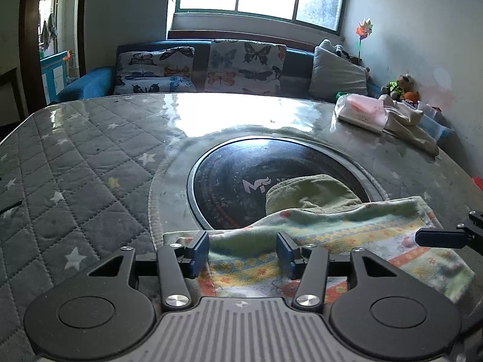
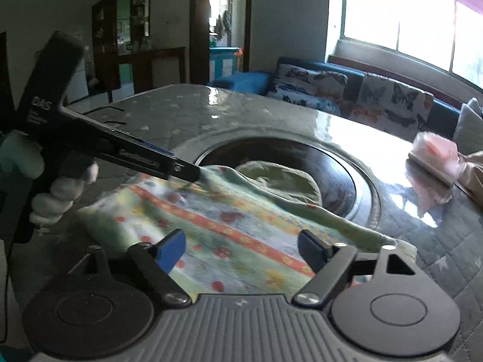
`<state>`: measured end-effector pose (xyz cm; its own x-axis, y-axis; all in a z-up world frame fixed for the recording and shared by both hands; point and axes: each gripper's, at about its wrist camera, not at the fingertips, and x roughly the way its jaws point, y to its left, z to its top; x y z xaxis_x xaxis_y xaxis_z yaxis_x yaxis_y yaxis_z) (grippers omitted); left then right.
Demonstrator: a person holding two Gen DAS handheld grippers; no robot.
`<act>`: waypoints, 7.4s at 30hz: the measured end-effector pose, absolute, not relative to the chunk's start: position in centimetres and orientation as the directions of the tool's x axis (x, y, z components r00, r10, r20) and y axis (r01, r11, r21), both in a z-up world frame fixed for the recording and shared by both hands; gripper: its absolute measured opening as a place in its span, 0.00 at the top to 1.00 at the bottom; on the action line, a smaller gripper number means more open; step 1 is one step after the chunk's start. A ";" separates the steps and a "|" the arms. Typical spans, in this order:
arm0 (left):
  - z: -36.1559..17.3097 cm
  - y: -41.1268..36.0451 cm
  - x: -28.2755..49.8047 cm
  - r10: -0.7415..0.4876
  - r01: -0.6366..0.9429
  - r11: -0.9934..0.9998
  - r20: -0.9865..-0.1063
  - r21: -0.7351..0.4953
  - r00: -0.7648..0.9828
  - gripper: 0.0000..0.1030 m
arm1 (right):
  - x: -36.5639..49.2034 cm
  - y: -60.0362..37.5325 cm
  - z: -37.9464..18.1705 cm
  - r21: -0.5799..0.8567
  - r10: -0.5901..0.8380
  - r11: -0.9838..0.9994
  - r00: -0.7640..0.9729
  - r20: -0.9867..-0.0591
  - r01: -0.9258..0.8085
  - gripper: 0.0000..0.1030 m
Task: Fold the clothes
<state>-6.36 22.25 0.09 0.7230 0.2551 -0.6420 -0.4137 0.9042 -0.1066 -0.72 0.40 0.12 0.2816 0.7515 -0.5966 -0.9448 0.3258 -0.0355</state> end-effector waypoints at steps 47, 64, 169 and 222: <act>1.7 24.0 -16.4 0.344 -0.591 0.768 -0.620 -0.246 0.705 0.00 | -8.7 7.1 -1.0 -0.265 0.759 0.184 0.308 -0.574 -0.947 0.00; 1.3 22.5 -15.1 0.336 -0.579 0.786 -0.636 -0.218 0.695 0.00 | -6.8 3.1 -1.1 -0.261 0.738 0.262 0.367 -0.566 -0.929 0.00; -0.5 25.5 -9.1 -0.040 -0.529 0.631 -0.704 -0.568 0.709 0.53 | 7.9 -5.8 -0.1 0.134 0.688 0.601 0.425 -0.588 -0.788 0.50; 7.4 12.6 1.8 -0.119 -0.162 0.922 -0.655 -0.352 0.746 0.89 | 9.2 -20.9 7.0 0.256 0.623 0.779 0.655 -0.428 -0.573 0.92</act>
